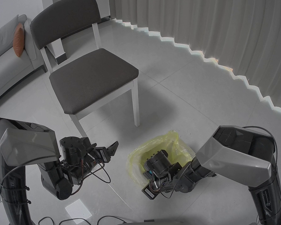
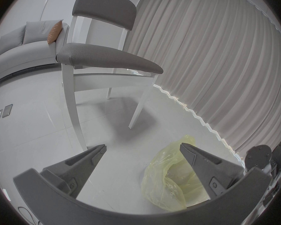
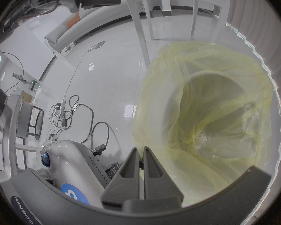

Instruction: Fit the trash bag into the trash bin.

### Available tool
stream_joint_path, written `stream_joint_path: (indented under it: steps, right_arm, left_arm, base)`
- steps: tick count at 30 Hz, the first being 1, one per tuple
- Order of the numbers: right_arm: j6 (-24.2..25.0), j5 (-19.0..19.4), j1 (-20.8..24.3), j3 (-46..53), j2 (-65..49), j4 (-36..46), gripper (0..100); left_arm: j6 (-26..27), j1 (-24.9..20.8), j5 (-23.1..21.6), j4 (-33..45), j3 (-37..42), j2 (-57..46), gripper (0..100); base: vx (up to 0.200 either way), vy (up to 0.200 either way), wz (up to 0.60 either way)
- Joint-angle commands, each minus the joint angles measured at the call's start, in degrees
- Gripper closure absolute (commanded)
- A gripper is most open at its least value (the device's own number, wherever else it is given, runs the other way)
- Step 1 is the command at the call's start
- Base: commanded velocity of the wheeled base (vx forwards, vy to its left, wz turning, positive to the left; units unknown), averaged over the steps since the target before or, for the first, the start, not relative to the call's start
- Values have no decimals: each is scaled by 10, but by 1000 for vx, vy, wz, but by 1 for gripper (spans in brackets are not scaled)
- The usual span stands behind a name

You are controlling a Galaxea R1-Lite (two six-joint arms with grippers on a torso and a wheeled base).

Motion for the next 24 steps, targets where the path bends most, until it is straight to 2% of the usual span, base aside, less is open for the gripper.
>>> stream_joint_path:
  steps: [1,5,6,13,20,24]
  right_arm:
    - [-1,0,-7,-47,28,38,100]
    - [-7,0,-8,-70,26,96,100]
    - [-8,0,-8,-72,25,102,0]
    - [0,0,-4,-57,11,100,0]
    - [2,0,-3,3,-106,103,0]
    - [5,0,-36,18,-159,102,0]
  left_arm:
    - [0,-2,1,-2,-7,18,0]
    - [1,-3,1,-2,-10,21,0]
    - [1,-3,0,-2,-10,21,0]
    - [1,-4,-1,-2,-10,26,0]
    - [2,-12,-3,3,-29,29,0]
    - [18,-13,-7,11,-51,38,0]
  base:
    - [0,0,0]
    - [0,0,0]
    - [0,0,0]
    - [0,0,0]
    - [0,0,0]
    - [0,0,0]
